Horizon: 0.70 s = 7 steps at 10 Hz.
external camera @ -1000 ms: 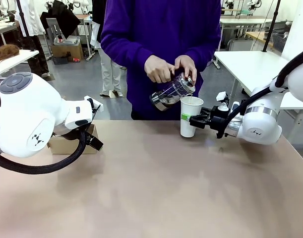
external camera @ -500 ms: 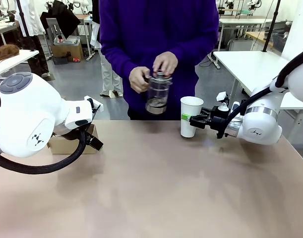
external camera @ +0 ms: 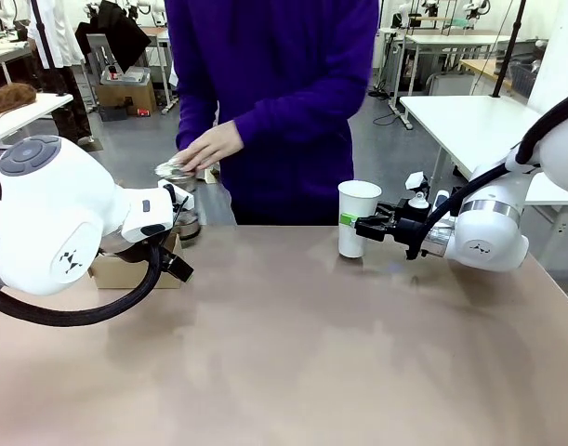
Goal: Pour a drink into a cup and package it in a carrier.
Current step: When a person places the Paper Cup Lid on the 600 ml Paper Cup , lift the 600 ml Paper Cup.
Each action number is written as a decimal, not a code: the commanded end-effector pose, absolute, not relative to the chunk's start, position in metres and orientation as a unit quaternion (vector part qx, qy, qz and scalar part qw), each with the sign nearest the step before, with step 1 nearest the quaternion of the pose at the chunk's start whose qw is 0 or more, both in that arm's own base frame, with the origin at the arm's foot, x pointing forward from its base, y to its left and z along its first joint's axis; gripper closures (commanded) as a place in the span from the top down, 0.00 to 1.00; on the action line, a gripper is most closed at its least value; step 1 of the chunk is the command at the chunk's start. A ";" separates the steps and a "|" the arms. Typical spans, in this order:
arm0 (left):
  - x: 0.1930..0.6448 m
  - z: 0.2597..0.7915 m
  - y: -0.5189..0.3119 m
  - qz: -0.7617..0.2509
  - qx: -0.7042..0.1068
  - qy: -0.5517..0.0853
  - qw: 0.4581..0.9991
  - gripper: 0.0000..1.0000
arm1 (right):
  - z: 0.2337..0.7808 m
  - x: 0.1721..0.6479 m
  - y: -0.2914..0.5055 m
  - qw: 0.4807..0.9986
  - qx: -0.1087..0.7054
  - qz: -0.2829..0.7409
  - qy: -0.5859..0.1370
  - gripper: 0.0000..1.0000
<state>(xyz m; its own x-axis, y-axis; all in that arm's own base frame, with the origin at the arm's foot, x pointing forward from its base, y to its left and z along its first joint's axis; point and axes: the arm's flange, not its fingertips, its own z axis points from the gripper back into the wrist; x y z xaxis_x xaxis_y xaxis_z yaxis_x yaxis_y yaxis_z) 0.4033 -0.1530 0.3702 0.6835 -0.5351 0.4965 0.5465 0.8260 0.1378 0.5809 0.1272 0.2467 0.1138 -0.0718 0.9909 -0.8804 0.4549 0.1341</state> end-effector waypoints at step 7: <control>0.403 0.371 -0.152 -0.294 -0.012 -0.267 0.918 1.00 | 0.252 0.581 0.129 0.621 0.409 0.326 -0.584 0.80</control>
<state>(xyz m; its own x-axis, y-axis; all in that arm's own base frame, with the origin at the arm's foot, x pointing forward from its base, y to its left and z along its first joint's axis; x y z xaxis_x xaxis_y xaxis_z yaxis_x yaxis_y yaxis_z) 0.4033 -0.1530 0.3702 0.6835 -0.5351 0.4965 0.5465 0.8260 0.1378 0.5809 0.1274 0.2467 0.1138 -0.0717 0.9909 -0.8805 0.4547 0.1341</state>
